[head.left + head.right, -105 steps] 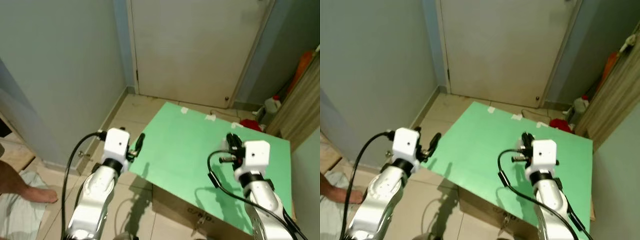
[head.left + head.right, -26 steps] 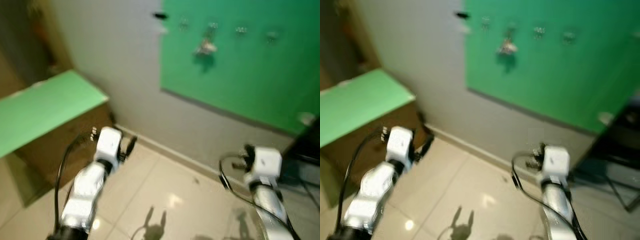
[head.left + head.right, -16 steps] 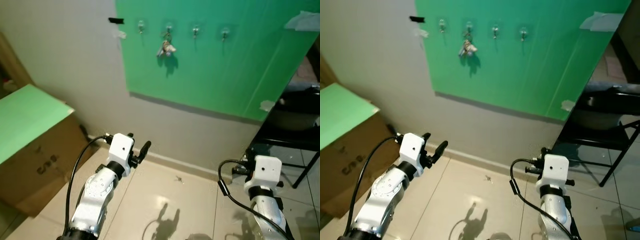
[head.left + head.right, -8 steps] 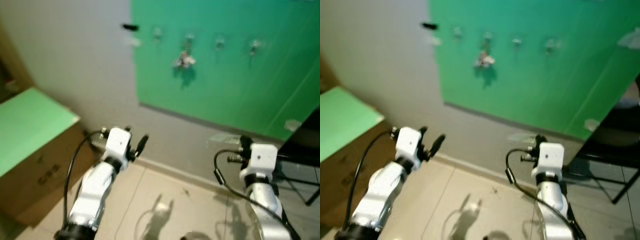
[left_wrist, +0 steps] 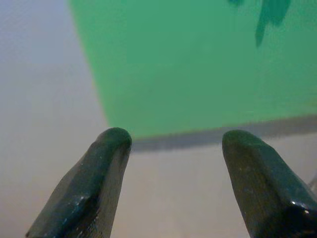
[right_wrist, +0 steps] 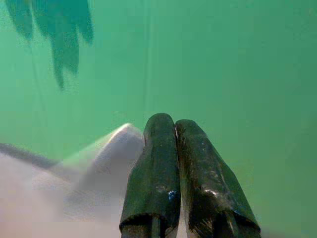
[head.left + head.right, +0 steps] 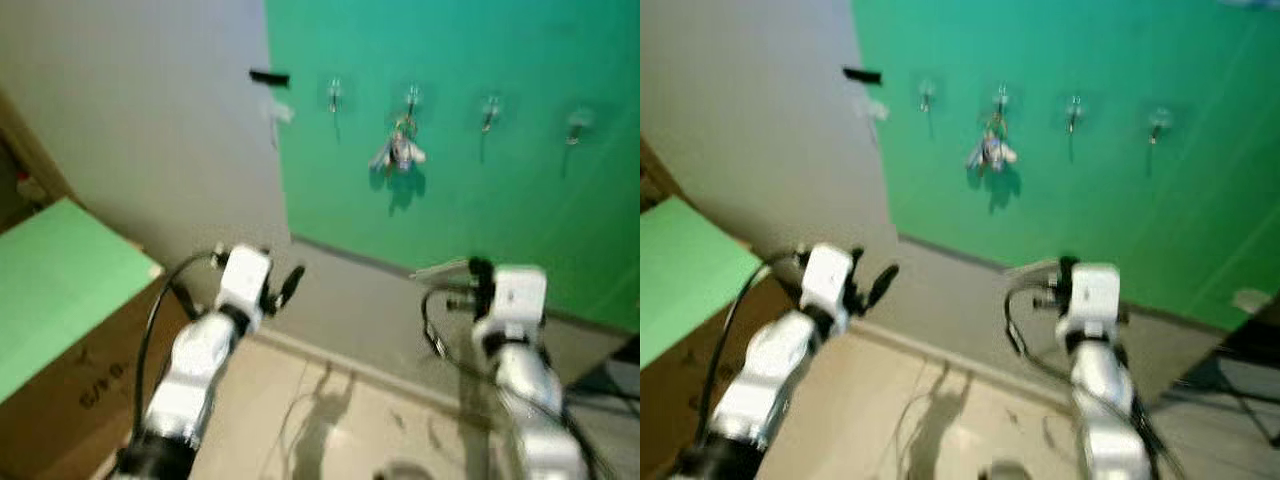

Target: Hang keys on a hook

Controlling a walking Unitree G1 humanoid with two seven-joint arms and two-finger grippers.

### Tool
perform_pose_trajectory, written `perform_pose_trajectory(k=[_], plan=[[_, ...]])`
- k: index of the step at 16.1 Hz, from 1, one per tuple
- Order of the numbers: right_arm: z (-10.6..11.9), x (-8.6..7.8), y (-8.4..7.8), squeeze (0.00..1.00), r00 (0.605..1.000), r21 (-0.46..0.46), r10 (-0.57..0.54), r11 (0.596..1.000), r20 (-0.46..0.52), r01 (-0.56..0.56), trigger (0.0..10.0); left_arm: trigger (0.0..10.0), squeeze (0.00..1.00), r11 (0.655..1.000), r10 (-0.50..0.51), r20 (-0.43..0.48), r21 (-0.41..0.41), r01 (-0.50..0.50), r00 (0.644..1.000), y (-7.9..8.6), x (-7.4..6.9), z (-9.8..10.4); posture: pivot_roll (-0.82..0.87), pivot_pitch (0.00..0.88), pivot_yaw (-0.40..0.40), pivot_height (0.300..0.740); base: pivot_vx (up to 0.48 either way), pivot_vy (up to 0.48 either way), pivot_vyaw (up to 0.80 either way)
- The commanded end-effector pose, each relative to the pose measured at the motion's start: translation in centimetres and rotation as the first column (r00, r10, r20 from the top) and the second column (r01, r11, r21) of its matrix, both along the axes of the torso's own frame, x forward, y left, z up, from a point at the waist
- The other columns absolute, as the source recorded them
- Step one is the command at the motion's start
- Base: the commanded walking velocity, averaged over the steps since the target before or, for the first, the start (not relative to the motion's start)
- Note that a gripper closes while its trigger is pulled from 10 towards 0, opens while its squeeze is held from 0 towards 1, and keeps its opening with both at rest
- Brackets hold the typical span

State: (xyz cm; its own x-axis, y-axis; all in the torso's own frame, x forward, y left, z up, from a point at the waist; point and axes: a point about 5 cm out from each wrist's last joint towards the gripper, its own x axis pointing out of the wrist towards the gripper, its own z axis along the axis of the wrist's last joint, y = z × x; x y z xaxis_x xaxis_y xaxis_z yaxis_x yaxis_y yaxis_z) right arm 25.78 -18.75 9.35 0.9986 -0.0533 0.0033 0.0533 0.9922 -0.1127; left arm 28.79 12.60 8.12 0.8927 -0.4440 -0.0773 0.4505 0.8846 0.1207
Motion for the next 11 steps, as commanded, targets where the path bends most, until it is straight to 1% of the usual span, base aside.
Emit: perform_pose_trajectory(k=[1, 2, 3, 4, 5, 9, 11], plan=[[1.8, 0.5, 0.9, 0.0, 0.993, 0.009, 0.113, 0.994, 0.023, -0.113, 0.0, 10.0, 0.0, 1.0, -0.009, -0.004, 0.015, 0.009, 1.0, 0.1, -0.1, -0.2, -0.14, 0.0, 0.055, 0.722, 0.0, 0.0, 0.0], [2.8, 0.8, 1.1, 0.0, 0.985, 0.008, 0.169, 0.986, 0.032, -0.169, 0.0, 10.0, 0.0, 1.0, -0.012, -0.006, 0.008, 0.012, 1.0, 0.1, -0.1, -0.2, -0.15, 0.0, 0.057, 0.722, 0.0, 0.0, 0.0], [3.7, 1.2, 1.0, 0.0, 0.982, 0.014, 0.181, 0.983, 0.044, -0.182, 0.0, 10.0, 0.0, 1.0, -0.015, -0.006, 0.006, 0.015, 1.0, 0.0, 0.0, -0.2, -0.15, 0.0, 0.056, 0.722, 0.0, 0.0, 0.0], [4.0, 1.4, 0.9, 0.0, 0.982, 0.013, 0.183, 0.983, 0.05, -0.184, 0.0, 10.0, 0.0, 1.0, -0.017, -0.005, 0.006, 0.017, 1.0, 0.0, 0.0, -0.2, -0.15, 0.0, 0.057, 0.722, 0.0, 0.0, 0.0], [5.7, 2.3, 0.8, 0.0, 0.978, 0.022, 0.185, 0.982, 0.093, -0.188, 0.0, 10.0, 0.0, 1.0, -0.025, -0.007, 0.003, 0.025, 1.0, -0.1, 0.0, -0.2, -0.15, 0.0, 0.057, 0.722, 0.0, 0.0, 0.0], [7.8, 3.2, -0.1, 0.0, 0.977, 0.032, 0.176, 0.983, 0.12, -0.181, 0.0, 10.0, 0.0, 0.999, -0.032, -0.004, -0.001, 0.032, 0.999, -0.2, -0.1, -0.2, -0.14, 0.0, 0.053, 0.722, 0.0, 0.0, 0.0], [8.7, 3.8, -0.6, 0.0, 0.982, 0.024, 0.142, 0.989, 0.128, -0.147, 0.1, 10.0, 0.0, 0.999, -0.036, -0.006, -0.001, 0.036, 0.999, -0.2, -0.1, -0.2, -0.14, 0.0, 0.055, 0.722, 0.0, 0.0, 0.0]])
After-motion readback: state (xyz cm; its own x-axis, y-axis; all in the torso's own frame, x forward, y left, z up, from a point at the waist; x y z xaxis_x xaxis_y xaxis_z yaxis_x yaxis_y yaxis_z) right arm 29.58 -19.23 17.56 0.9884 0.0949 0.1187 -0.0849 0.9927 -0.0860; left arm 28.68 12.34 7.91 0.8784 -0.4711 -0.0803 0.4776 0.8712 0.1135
